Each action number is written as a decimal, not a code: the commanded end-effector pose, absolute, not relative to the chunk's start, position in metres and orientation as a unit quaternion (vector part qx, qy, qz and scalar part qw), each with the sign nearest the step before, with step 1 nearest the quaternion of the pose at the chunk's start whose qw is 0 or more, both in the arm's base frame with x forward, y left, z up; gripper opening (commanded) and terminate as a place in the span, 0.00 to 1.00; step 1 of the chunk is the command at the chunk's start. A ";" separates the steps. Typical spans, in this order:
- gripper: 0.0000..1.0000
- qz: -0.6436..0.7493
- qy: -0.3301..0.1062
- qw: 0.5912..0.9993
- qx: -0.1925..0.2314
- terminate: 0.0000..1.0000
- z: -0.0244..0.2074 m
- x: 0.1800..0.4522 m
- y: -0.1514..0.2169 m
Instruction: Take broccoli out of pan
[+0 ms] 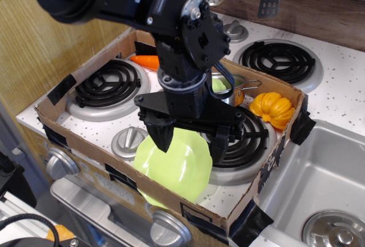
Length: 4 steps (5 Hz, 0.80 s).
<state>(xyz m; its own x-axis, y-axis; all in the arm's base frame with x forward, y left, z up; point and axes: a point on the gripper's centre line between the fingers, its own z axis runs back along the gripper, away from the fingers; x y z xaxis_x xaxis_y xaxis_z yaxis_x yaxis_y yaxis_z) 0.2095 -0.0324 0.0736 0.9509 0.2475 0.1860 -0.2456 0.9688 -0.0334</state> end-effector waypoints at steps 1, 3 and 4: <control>1.00 0.125 -0.095 0.988 -0.005 0.00 0.074 0.209 -0.032; 1.00 0.134 -0.079 0.988 0.013 0.00 0.098 0.222 -0.024; 1.00 0.126 -0.073 0.989 0.032 0.00 0.121 0.233 -0.015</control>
<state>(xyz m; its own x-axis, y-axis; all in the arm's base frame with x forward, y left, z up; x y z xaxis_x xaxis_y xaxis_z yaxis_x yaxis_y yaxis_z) 0.2284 -0.0139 0.1149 0.9625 0.2442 0.1183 -0.2520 0.9661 0.0558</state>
